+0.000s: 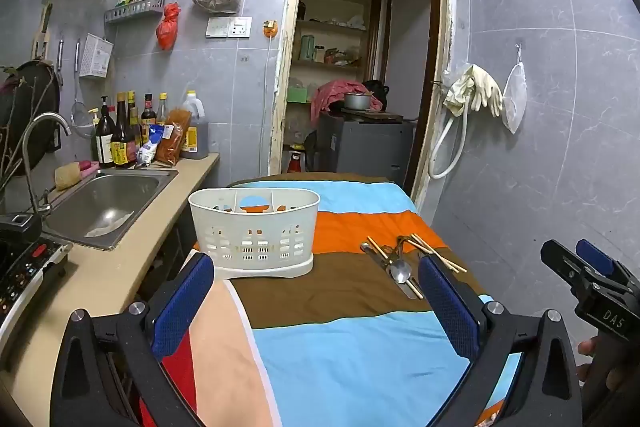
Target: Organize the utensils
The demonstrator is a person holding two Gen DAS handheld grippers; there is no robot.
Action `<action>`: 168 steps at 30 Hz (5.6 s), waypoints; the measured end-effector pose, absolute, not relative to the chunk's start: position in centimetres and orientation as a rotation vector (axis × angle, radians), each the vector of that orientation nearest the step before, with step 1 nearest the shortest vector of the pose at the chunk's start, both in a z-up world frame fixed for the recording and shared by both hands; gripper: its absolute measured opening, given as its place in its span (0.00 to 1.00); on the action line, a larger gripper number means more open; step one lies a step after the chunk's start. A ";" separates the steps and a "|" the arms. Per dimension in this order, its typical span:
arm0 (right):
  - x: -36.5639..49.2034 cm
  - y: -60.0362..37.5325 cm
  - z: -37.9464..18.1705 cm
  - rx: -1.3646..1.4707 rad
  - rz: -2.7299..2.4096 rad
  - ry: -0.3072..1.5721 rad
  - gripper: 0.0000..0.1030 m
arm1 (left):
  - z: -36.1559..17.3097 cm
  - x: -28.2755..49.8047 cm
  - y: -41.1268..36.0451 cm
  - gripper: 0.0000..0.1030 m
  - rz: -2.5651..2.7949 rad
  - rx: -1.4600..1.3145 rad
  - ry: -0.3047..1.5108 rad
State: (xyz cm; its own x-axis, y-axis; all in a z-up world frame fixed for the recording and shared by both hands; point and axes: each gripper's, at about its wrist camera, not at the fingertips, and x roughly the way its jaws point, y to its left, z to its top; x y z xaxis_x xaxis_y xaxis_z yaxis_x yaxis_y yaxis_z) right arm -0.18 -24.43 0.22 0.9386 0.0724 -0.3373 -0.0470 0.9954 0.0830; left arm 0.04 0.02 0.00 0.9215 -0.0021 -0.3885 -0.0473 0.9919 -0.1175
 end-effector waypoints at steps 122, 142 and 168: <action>3.3 -24.3 3.9 0.056 0.075 0.264 0.99 | 1.4 4.9 -2.2 1.00 0.000 -0.109 0.327; 23.0 -31.2 0.4 0.036 0.222 0.448 0.99 | -2.9 19.4 -7.8 1.00 0.052 -0.131 0.500; 36.2 -30.7 -18.5 0.256 0.394 0.943 0.36 | -15.2 30.7 -7.2 0.46 -0.012 -0.381 0.886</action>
State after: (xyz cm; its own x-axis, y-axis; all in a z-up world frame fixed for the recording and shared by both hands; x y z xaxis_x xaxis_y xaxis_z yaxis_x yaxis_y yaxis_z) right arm 36.17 -30.67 -18.54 0.5244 0.4351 -0.7319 -0.2150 0.8994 0.3805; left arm 30.67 -7.18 -15.22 0.6367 -0.1664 -0.7529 -0.1463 0.9326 -0.3298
